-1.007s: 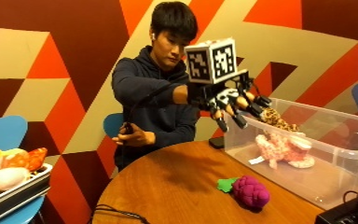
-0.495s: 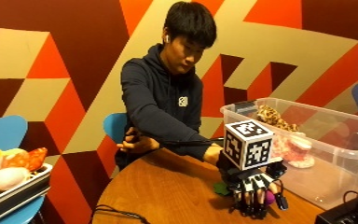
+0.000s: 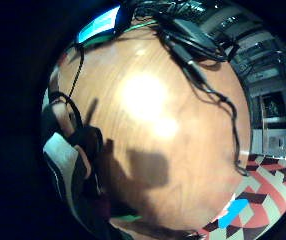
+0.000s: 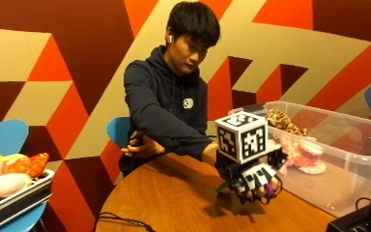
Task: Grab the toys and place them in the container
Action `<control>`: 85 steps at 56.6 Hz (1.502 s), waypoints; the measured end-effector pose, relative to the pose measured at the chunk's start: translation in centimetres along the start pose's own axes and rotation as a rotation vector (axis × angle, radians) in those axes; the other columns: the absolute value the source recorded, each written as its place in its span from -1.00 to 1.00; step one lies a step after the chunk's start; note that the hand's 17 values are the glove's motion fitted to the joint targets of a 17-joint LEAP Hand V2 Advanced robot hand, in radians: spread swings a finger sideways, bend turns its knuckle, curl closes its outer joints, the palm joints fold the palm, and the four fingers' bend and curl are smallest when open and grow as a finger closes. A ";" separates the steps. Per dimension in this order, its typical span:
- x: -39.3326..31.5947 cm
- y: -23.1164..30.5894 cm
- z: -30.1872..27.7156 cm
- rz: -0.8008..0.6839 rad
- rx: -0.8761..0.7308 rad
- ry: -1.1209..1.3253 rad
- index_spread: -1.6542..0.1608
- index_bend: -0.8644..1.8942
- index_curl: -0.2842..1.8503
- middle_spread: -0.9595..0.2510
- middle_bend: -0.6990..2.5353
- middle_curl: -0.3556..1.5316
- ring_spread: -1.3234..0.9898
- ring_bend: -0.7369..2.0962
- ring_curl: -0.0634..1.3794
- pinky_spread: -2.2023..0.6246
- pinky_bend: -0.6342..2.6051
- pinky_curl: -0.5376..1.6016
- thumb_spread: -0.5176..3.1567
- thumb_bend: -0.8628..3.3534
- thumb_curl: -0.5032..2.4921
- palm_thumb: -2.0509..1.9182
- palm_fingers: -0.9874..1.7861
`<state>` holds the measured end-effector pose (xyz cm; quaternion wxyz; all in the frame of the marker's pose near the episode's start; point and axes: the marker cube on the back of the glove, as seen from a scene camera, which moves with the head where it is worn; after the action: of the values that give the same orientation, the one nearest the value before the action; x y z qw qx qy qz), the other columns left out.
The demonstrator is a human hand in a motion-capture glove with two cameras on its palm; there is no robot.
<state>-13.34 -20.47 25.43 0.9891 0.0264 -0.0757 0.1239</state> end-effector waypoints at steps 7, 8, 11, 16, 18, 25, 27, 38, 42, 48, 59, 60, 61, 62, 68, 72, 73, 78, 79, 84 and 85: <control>-1.3 0.9 -7.1 -0.037 0.055 -0.032 0.63 0.17 -0.38 0.27 0.08 0.24 -0.13 0.56 -0.12 0.29 0.16 -0.05 -0.26 -0.46 -0.08 0.42 0.42; -1.9 1.3 -8.5 -0.045 0.067 -0.042 0.63 0.16 -0.38 0.26 0.08 0.25 -0.13 0.56 -0.11 0.29 0.17 -0.04 -0.26 -0.46 -0.07 0.42 0.40; -4.1 2.5 -13.1 -0.080 0.111 -0.082 0.61 0.15 -0.36 0.23 0.08 0.28 -0.14 0.59 -0.08 0.30 0.20 -0.02 -0.26 -0.46 -0.05 0.41 0.36; -6.7 3.3 -18.9 -0.149 0.186 -0.130 0.60 0.14 -0.34 0.20 0.09 0.33 -0.14 0.61 -0.06 0.30 0.23 0.00 -0.26 -0.46 -0.03 0.40 0.33; -8.1 3.8 -20.4 -0.180 0.201 -0.148 0.59 0.14 -0.33 0.19 0.09 0.35 -0.14 0.61 -0.05 0.29 0.24 0.00 -0.26 -0.46 -0.01 0.40 0.32; -13.0 5.6 -22.7 -0.288 0.218 -0.189 0.57 0.15 -0.29 0.16 0.09 0.40 -0.15 0.63 -0.02 0.30 0.27 0.02 -0.26 -0.46 0.02 0.39 0.29; -14.3 6.1 -22.7 -0.315 0.211 -0.195 0.56 0.15 -0.27 0.15 0.09 0.41 -0.15 0.63 -0.02 0.30 0.28 0.03 -0.26 -0.46 0.03 0.38 0.28; -20.0 6.8 -20.2 -0.374 0.101 -0.155 0.54 0.14 -0.19 0.11 0.08 0.47 -0.15 0.63 0.00 0.30 0.32 0.04 -0.26 -0.47 0.07 0.36 0.21; -20.8 6.5 -18.9 -0.363 0.048 -0.110 0.54 0.07 -0.17 0.12 0.03 0.46 -0.14 0.61 0.00 0.31 0.36 0.05 -0.25 -0.49 0.06 0.34 0.10; -21.0 6.2 -17.9 -0.359 0.007 -0.104 0.53 -0.11 -0.21 0.17 -0.06 0.39 -0.12 0.55 -0.06 0.32 0.34 0.02 -0.15 -0.51 0.00 0.28 -0.09; -18.2 6.2 -19.1 -0.337 0.075 -0.126 0.47 -0.14 -0.28 0.40 -0.32 0.18 0.01 0.21 -0.30 0.47 0.21 -0.09 0.00 -0.56 -0.16 0.17 -0.39; -17.7 6.2 -19.2 -0.334 0.077 -0.126 0.47 -0.14 -0.28 0.42 -0.33 0.16 0.02 0.19 -0.32 0.47 0.20 -0.09 0.01 -0.56 -0.17 0.16 -0.38; -17.3 6.3 -19.4 -0.331 0.079 -0.126 0.47 -0.15 -0.28 0.43 -0.34 0.15 0.03 0.18 -0.33 0.48 0.19 -0.10 0.02 -0.56 -0.18 0.16 -0.37; -16.8 6.3 -19.5 -0.327 0.080 -0.127 0.47 -0.15 -0.28 0.44 -0.35 0.14 0.03 0.17 -0.34 0.48 0.18 -0.11 0.03 -0.57 -0.19 0.16 -0.36; -13.5 6.9 -20.2 -0.302 0.081 -0.122 0.47 -0.17 -0.29 0.50 -0.38 0.09 0.06 0.13 -0.38 0.50 0.14 -0.14 0.06 -0.57 -0.24 0.16 -0.32; -11.5 7.5 -20.6 -0.289 0.080 -0.127 0.47 -0.18 -0.29 0.53 -0.40 0.07 0.07 0.11 -0.40 0.51 0.13 -0.15 0.08 -0.57 -0.26 0.16 -0.30; -11.0 7.7 -20.6 -0.287 0.081 -0.127 0.47 -0.18 -0.29 0.53 -0.40 0.06 0.07 0.10 -0.40 0.51 0.12 -0.15 0.08 -0.57 -0.27 0.16 -0.30; -8.5 9.0 -21.3 -0.293 0.085 -0.141 0.47 -0.19 -0.30 0.54 -0.40 0.04 0.08 0.08 -0.41 0.52 0.10 -0.17 0.10 -0.57 -0.30 0.16 -0.28; -7.9 9.4 -21.5 -0.296 0.087 -0.146 0.47 -0.19 -0.30 0.55 -0.40 0.04 0.08 0.08 -0.42 0.52 0.10 -0.17 0.10 -0.57 -0.30 0.16 -0.28; -5.1 11.9 -22.3 -0.319 0.106 -0.161 0.48 -0.19 -0.30 0.56 -0.41 0.02 0.08 0.07 -0.43 0.52 0.08 -0.18 0.11 -0.57 -0.32 0.16 -0.25; -4.7 12.3 -22.4 -0.323 0.109 -0.163 0.48 -0.20 -0.30 0.56 -0.41 0.02 0.08 0.06 -0.44 0.53 0.08 -0.18 0.11 -0.57 -0.33 0.16 -0.25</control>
<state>-17.69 -8.15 2.97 0.9838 0.1015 -0.1434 -0.0350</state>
